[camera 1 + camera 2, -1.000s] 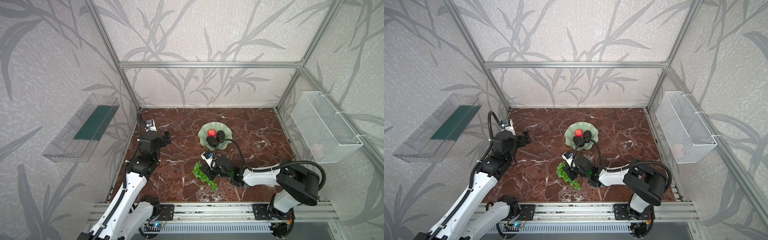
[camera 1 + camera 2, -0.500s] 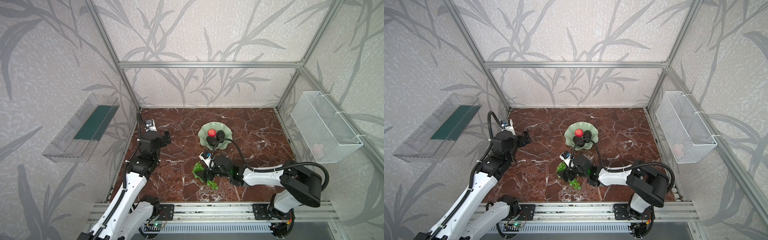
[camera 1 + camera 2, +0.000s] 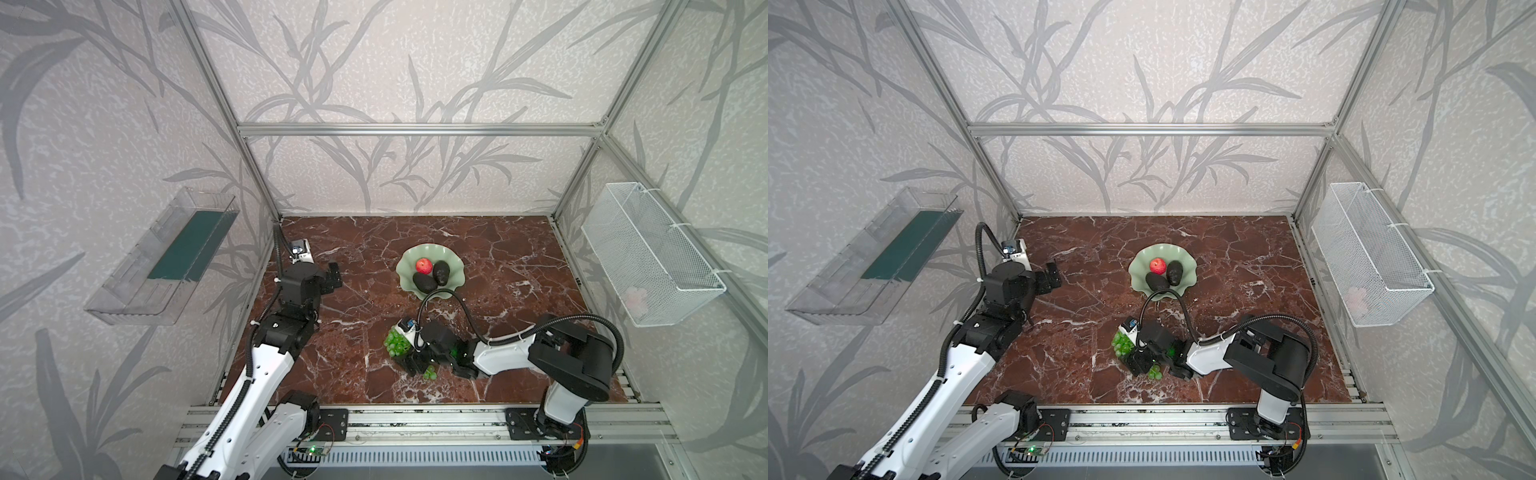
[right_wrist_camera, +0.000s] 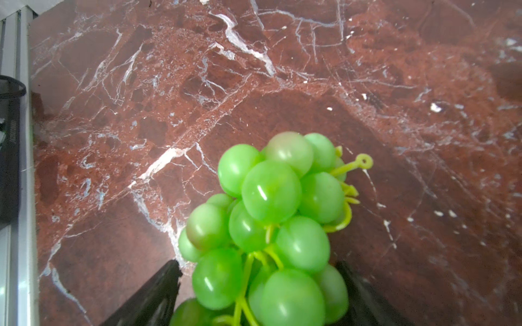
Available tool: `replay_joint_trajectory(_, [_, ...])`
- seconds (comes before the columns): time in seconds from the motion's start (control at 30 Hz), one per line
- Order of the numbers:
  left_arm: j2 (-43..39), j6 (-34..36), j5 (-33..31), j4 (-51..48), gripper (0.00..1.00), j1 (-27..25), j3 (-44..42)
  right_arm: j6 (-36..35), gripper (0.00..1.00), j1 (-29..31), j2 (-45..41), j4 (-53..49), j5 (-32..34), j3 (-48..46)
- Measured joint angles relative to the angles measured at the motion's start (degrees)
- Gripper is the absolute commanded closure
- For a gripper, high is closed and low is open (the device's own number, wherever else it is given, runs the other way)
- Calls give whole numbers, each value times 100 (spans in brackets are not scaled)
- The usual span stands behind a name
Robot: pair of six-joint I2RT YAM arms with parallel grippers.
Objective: Place and organize the fake fruits in the fruit bowl
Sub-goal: 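Grasp the green grapes by the stem with the right gripper and lift, then carry the grapes over the bowl and release them on the avocados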
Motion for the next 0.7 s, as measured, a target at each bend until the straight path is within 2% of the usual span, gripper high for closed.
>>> replay_joint_trajectory(0.1, [0, 0, 0, -2, 1, 0, -13, 22, 28, 0, 48, -79, 74, 87])
replay_joint_trajectory(0.27, [0, 0, 0, 0, 1, 7, -13, 94, 53, 9, 76, -175, 120, 160])
replay_joint_trajectory(0.37, [0, 0, 0, 0, 1, 11, -13, 116, 62, 9, 76, -195, 125, 175])
replay_joint_trajectory(0.53, [0, 0, 0, 0, 1, 15, -13, 120, 71, 9, 11, -236, 149, 175])
replay_joint_trajectory(0.7, [0, 0, 0, 0, 1, 17, -13, 109, 74, 9, -330, -417, 177, 175])
